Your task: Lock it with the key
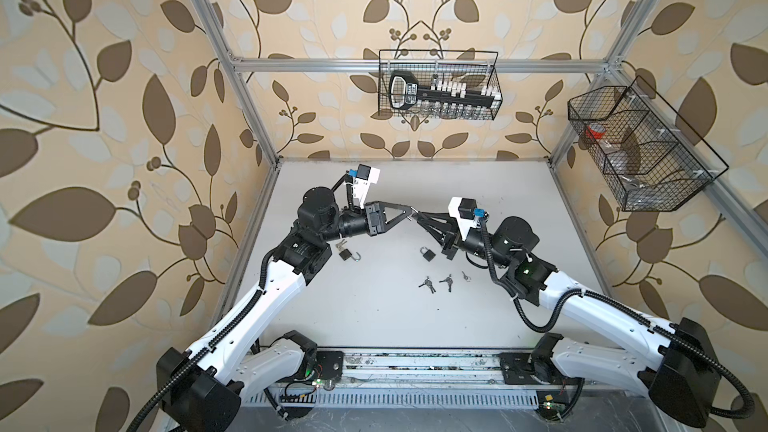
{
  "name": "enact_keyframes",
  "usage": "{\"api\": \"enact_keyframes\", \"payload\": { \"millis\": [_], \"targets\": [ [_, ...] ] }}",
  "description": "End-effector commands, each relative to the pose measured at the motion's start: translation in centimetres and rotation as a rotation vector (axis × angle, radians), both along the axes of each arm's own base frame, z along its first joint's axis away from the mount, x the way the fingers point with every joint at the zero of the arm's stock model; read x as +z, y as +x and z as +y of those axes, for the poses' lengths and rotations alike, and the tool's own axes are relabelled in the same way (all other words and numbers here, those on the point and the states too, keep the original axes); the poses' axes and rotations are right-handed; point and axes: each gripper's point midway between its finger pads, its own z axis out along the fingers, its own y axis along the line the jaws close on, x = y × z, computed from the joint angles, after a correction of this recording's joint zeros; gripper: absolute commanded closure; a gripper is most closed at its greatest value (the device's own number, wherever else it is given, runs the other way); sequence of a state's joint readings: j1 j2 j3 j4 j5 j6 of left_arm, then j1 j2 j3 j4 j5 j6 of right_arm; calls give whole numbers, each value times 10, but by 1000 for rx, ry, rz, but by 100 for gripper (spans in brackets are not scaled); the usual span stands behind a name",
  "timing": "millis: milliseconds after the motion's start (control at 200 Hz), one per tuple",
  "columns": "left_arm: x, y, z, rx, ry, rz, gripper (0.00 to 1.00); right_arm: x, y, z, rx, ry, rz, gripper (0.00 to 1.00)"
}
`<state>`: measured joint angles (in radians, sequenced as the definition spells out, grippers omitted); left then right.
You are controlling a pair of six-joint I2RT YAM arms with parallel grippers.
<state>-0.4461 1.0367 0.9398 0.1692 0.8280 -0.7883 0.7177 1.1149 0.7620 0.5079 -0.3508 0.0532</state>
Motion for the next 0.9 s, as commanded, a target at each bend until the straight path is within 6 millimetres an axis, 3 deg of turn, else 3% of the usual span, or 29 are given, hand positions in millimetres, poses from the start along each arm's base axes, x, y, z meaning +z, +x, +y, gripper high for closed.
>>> {"api": "enact_keyframes", "payload": {
  "millis": [0, 545, 900],
  "targets": [
    [36, -27, 1, -68, -13, -173, 100, 10, -4, 3, 46, 18, 108, 100],
    [75, -55, 5, -143, 19, -345, 100, 72, -67, -1, 545, 158, 377, 100],
    [72, -56, 5, -143, 27, -346, 100, 89, -75, 1, 631, 198, 411, 100]
  ]
}}
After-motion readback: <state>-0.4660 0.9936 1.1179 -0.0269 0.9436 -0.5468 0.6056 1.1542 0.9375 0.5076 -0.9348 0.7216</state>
